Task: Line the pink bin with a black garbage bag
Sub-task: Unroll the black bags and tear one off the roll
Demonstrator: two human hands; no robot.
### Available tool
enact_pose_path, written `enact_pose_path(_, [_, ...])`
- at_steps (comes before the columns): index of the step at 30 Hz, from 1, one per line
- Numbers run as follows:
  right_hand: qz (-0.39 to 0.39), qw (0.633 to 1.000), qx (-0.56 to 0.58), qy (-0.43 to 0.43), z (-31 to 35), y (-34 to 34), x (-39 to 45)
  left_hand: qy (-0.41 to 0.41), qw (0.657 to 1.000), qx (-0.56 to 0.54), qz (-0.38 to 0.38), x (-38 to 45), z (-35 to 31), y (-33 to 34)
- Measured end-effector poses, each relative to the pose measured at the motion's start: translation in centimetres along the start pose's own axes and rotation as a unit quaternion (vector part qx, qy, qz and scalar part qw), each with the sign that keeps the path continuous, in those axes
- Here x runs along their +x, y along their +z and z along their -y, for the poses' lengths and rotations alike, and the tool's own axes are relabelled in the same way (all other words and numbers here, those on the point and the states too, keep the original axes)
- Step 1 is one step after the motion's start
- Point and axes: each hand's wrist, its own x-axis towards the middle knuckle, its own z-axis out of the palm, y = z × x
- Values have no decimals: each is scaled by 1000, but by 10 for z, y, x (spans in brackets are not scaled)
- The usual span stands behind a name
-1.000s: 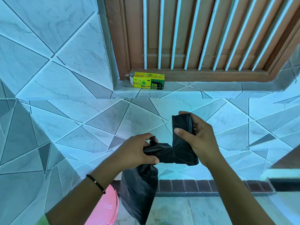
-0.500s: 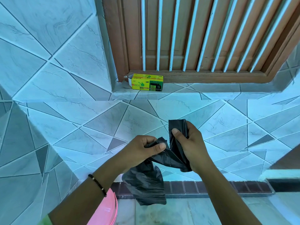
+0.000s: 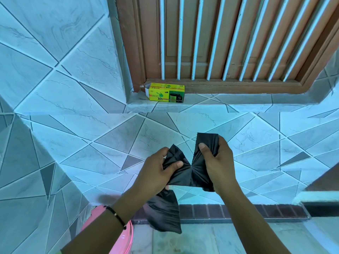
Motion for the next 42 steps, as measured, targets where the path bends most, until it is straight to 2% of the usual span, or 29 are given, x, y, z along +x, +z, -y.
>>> enact_pose_path(3, [-39, 999, -13, -13, 0, 2, 0, 0, 999, -5, -43, -3, -3, 4])
enact_pose_path(6, [-102, 994, 27, 2, 3, -5, 6, -20, 994, -21, -107, -7, -1, 1])
enact_pose_path(16, [-124, 988, 94, 7, 7, -9, 12, -5, 993, -18, -116, -10, -1, -1])
enact_pose_path(20, [-29, 982, 176, 62, 10, -15, 12, -13, 997, -52, -53, -10, -5, -5])
enact_pose_path(24, [48, 961, 237, 136, 14, -19, 13, -38, 994, -39, 97, -8, -8, -17])
enact_pose_path(26, [102, 945, 255, 176, 15, -22, 15, -31, 991, -21, 130, -7, -9, -20])
enact_pose_path(29, [196, 921, 233, 241, 14, -23, 14, -8, 992, -27, 121, 0, -13, -25])
enact_pose_path(33, [221, 919, 173, 277, 6, -21, 13, 0, 988, -58, 140, 9, -23, -30])
enact_pose_path(36, [218, 925, 171, 260, 6, -20, 12, 5, 990, -22, 140, 12, -22, -29])
enact_pose_path(40, [296, 903, 218, 223, 8, -22, 8, 7, 993, -33, 116, 13, -18, -30])
enact_pose_path(42, [318, 909, 183, 197, 6, -22, 3, 10, 993, -37, 108, 13, -18, -29])
